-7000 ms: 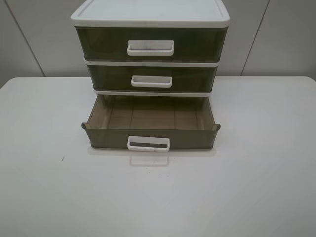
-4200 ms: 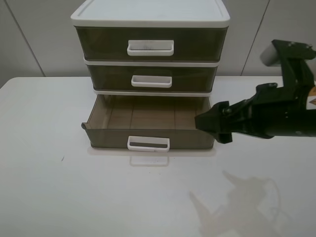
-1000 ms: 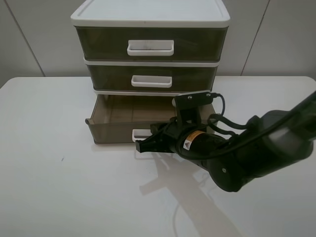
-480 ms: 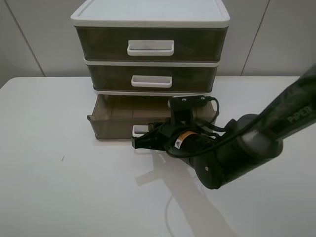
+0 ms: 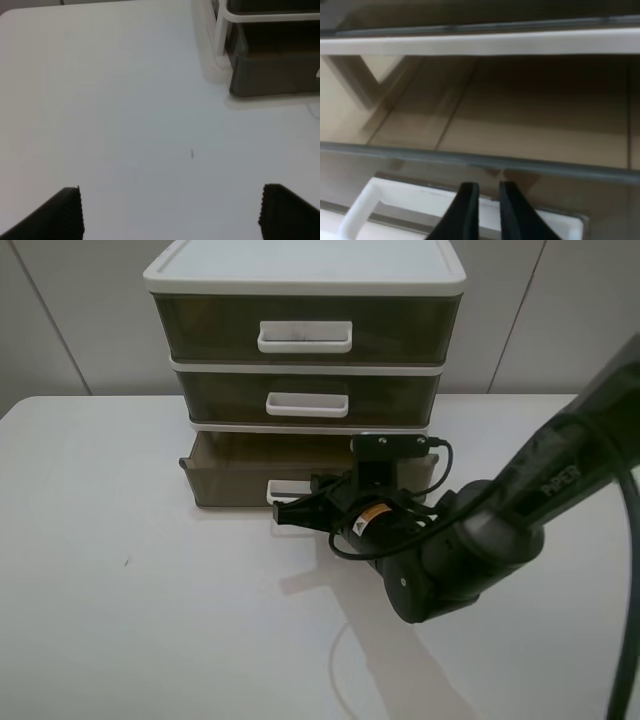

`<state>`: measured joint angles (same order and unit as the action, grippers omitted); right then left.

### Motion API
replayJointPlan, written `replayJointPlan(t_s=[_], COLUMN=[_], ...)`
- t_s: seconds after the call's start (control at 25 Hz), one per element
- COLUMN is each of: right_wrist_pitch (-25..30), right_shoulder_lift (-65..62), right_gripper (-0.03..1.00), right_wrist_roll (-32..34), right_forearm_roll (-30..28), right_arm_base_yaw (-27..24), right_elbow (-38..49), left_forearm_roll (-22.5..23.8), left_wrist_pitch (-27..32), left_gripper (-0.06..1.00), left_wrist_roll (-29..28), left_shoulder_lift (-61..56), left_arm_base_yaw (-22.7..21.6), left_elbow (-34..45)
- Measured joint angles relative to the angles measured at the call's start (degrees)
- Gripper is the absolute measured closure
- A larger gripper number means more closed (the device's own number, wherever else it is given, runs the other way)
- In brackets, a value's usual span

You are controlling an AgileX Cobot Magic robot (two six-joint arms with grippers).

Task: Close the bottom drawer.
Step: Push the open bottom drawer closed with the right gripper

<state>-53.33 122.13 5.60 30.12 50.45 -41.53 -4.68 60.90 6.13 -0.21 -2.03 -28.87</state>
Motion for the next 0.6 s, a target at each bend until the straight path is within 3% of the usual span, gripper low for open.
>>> replayJointPlan(t_s=[0.6], right_wrist_pitch=[-1.31], right_shoulder_lift=[4.19], right_gripper=[0.95], right_wrist_roll=[-5.60], right_forearm_roll=[3.33], right_arm_base_yaw=[-0.05], right_elbow=[-6.80], left_forearm_roll=[0.00], left_wrist_pitch=[0.00], left_gripper=[0.23], left_wrist_roll=[0.00], left_shoulder_lift=[0.00], left_arm_base_yaw=[0.00], left_elbow=[0.00])
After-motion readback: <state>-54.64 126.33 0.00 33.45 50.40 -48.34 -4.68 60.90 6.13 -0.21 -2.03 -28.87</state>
